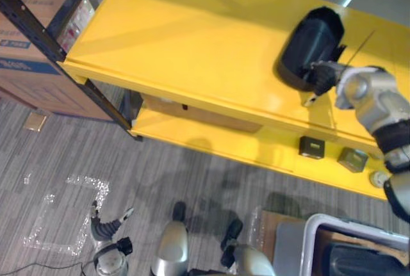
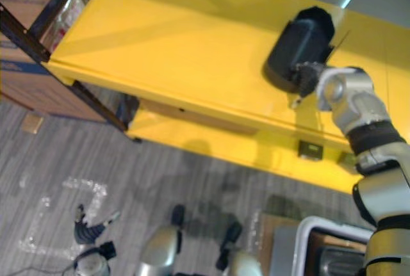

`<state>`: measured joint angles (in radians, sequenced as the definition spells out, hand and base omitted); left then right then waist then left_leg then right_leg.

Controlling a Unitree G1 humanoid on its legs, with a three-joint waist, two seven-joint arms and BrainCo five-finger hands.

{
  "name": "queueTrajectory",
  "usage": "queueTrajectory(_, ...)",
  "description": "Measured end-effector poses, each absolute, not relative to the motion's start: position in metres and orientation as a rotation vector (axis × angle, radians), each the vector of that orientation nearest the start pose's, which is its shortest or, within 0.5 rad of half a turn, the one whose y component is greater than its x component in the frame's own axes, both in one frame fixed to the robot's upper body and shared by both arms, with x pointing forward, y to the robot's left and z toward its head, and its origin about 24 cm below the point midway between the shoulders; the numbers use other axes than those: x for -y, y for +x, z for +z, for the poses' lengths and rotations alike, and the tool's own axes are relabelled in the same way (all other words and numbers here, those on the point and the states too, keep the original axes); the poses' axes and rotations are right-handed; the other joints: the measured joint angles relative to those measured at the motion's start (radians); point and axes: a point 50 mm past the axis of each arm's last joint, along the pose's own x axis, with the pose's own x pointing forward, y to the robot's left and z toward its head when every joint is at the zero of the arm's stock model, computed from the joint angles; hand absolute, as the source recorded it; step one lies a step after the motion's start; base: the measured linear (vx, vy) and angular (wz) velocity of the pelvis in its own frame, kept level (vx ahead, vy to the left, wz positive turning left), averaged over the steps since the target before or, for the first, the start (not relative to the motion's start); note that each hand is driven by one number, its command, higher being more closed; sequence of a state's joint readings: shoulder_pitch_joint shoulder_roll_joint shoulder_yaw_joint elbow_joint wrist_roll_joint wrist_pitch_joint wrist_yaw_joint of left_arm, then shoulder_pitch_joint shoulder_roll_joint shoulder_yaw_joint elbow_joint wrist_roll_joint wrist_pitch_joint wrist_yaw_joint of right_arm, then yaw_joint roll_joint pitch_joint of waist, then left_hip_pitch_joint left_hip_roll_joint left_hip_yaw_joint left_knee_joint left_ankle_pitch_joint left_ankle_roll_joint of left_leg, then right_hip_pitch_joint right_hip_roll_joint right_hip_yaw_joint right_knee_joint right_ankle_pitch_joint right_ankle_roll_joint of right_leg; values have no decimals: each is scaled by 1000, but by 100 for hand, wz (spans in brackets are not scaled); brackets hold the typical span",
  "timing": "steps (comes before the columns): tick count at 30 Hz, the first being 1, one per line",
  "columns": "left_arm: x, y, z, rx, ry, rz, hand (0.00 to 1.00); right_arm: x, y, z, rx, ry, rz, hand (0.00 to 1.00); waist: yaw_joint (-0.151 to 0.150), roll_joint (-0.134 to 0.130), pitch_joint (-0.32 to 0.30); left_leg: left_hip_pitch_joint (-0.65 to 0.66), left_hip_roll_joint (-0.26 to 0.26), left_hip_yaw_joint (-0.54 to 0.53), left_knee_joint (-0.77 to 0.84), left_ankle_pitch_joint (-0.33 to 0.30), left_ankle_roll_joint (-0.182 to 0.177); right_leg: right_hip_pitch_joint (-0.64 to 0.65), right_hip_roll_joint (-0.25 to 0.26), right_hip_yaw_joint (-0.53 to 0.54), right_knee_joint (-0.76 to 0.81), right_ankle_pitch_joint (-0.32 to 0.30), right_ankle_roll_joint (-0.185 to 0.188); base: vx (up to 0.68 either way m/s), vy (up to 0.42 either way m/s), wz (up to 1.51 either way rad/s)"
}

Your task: Walk over and take plastic housings, then place them on the shelf

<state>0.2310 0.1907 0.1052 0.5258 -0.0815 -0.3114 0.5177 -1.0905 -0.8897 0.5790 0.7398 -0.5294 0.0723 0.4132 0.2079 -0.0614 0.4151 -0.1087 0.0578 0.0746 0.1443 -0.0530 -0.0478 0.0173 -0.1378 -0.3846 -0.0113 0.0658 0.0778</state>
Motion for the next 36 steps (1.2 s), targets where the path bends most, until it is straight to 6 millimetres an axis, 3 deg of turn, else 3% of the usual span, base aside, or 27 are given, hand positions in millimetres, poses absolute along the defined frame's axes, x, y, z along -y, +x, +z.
queueTrajectory(11, -263, 144, -67, -355, 191, 734, 0, 324, 370, 243, -317, -1665, -37, 0, -5, 15, 17, -15, 0, -4, 1, 0, 0, -19, 0, 1, 9, -4, 0, 0, 0, 0)
queueTrajectory(23, -263, 146, -63, -335, 183, 736, 0, 351, 351, 238, -401, -1686, -57, 0, -7, 15, 17, -10, 1, 16, -2, 0, 0, -24, -1, 12, 11, -4, 0, -2, 4, -2)
queueTrajectory(36, -271, 146, -59, -323, 211, 737, 0, 381, 330, 225, -492, -1515, -128, 0, -36, 14, 17, 1, 2, 33, -16, 0, 1, -37, -3, 36, 20, -4, 0, -4, 6, -5)
